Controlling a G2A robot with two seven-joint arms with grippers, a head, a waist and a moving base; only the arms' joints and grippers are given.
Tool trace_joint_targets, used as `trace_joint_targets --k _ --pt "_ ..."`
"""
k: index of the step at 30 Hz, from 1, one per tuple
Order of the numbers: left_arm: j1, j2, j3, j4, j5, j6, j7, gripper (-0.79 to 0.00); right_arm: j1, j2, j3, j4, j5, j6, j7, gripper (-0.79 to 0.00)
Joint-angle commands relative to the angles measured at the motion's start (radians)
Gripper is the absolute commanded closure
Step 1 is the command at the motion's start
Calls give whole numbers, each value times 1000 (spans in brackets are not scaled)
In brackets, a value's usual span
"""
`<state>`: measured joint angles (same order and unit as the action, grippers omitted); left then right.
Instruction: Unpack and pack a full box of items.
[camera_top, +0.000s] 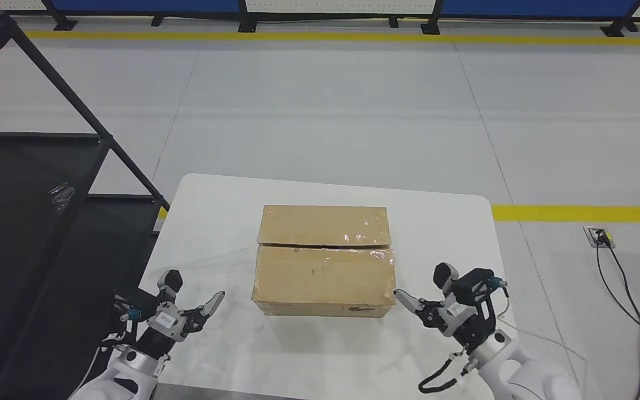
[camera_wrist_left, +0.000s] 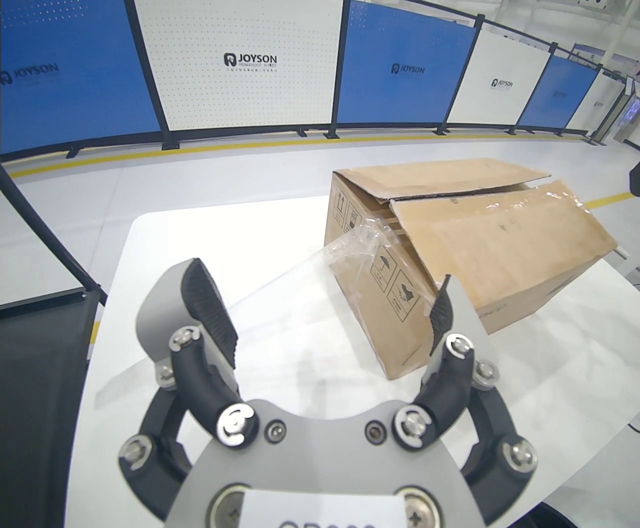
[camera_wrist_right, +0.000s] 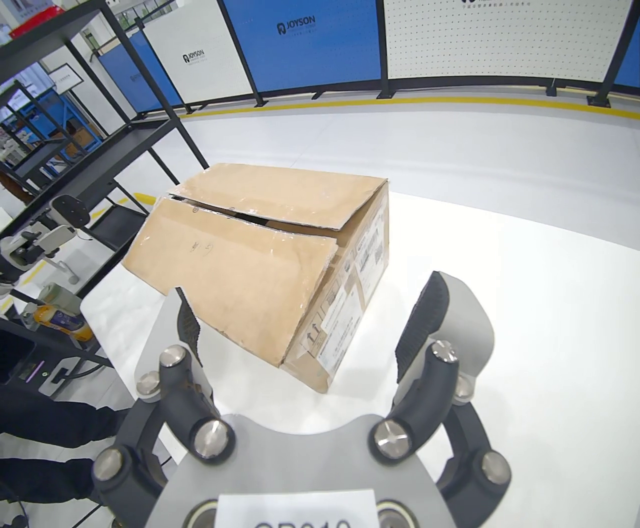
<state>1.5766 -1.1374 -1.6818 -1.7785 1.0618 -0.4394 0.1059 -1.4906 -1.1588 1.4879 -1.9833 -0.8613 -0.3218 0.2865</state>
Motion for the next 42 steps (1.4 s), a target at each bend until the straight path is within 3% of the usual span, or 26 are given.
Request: trace_joint_targets --k 1,8,13,22,34,42 --pt "-39 -1 13 10 -91 -17 -38 -785 42 -1 -8 36 126 -32 24 -785" --pt "-134 2 27 73 -215 -106 -116 -785 234 -1 -33 228 423 -122 191 -785" --pt "-173 6 32 119 -294 -190 -149 -785 374 -3 -81 392 590 -123 341 -785" --pt "-197 8 40 139 -356 -205 -178 -785 512 -10 -154 573 785 -202 488 -785" --pt "-201 4 56 125 -383 -178 -129 -785 492 17 -106 544 1137 -352 776 -785" --pt "-190 8 71 93 -368 -238 -165 -785 380 61 -79 361 1108 -340 872 -785"
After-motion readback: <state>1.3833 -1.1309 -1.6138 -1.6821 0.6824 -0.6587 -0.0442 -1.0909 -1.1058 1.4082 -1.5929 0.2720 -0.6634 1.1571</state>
